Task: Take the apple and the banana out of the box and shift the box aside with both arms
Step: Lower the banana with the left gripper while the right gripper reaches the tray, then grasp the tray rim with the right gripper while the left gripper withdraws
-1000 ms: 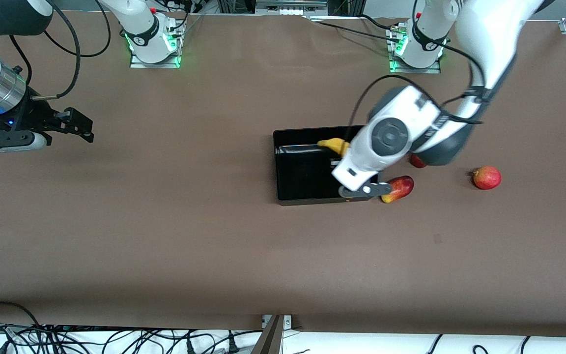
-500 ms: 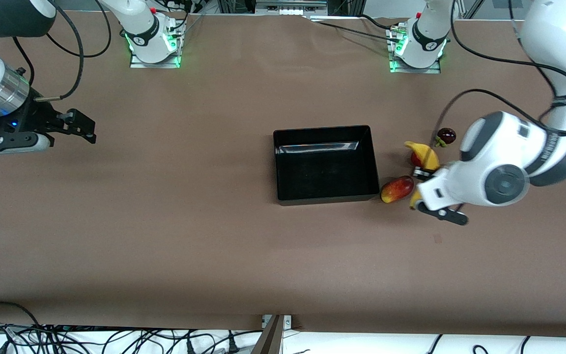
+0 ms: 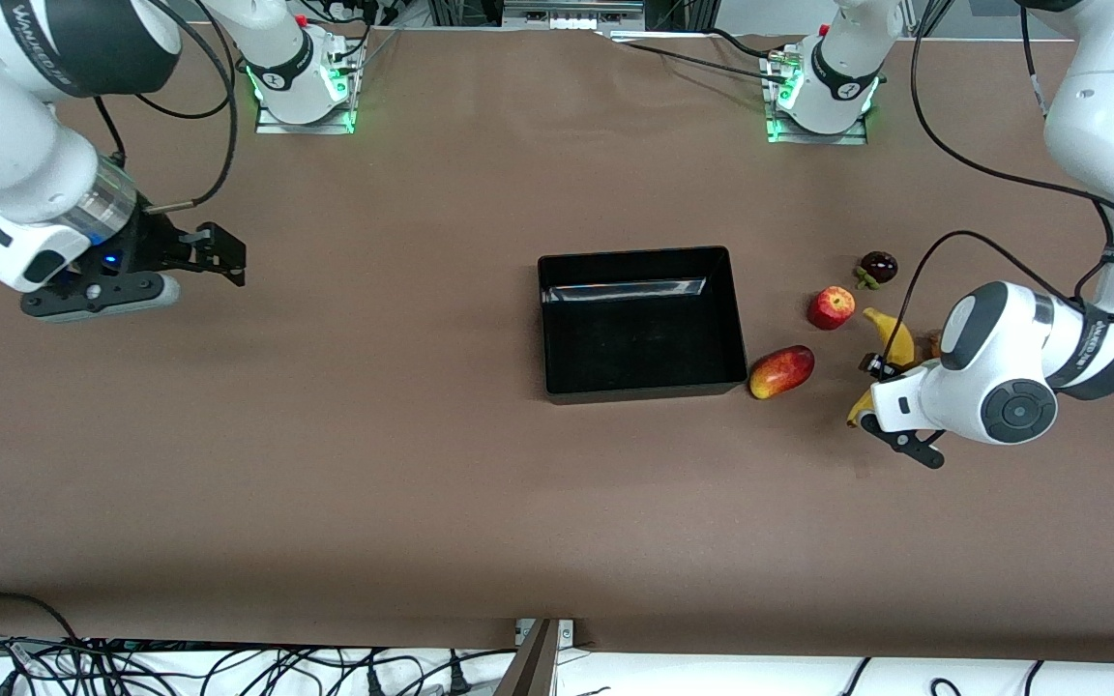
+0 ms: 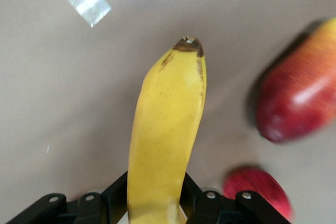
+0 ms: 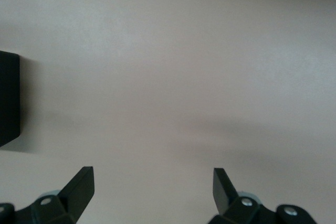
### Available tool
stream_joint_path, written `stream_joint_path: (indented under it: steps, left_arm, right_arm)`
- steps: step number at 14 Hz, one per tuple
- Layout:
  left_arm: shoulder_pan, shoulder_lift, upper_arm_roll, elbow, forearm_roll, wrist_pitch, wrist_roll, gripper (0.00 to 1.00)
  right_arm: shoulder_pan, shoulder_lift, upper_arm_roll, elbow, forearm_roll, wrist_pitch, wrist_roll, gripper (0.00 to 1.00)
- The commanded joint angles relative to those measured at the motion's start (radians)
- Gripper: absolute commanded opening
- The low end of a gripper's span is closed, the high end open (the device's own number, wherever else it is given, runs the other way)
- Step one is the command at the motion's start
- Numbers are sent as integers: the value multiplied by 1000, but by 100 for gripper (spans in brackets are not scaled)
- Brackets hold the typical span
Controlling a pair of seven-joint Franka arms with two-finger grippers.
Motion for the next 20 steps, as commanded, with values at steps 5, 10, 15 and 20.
stream_joint_path:
  steps: [5, 10, 15, 20]
  left_arm:
    - [36, -14, 36, -80, 32, 124, 63, 100]
    - [38, -159, -67, -27, 10, -27, 52, 100]
    - [33, -213, -174, 206, -85, -375, 40, 100]
    - [36, -393, -159, 251, -164, -466, 35, 100]
  right_arm:
    - [19, 28, -3, 2, -5, -64, -13, 100]
    - [193, 136, -1, 5, 8, 15, 166, 100]
    - [407, 341, -1, 11, 15, 311, 493, 100]
    - [556, 537, -3, 99, 18, 495, 674, 100]
